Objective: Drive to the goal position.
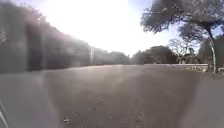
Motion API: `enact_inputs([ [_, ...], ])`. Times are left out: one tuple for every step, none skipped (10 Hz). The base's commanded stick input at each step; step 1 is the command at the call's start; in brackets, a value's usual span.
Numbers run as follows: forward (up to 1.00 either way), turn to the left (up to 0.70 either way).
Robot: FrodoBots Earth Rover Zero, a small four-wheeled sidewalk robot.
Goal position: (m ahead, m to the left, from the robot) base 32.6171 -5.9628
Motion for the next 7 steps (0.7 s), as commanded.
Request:
enact_inputs([
  [1.0,0.0],
  [1.0,0.0],
  [1.0,0.0],
  [1.0,0.0],
  [1.0,0.0],
  [1.0,0.0],
  [1.0,0.0],
])
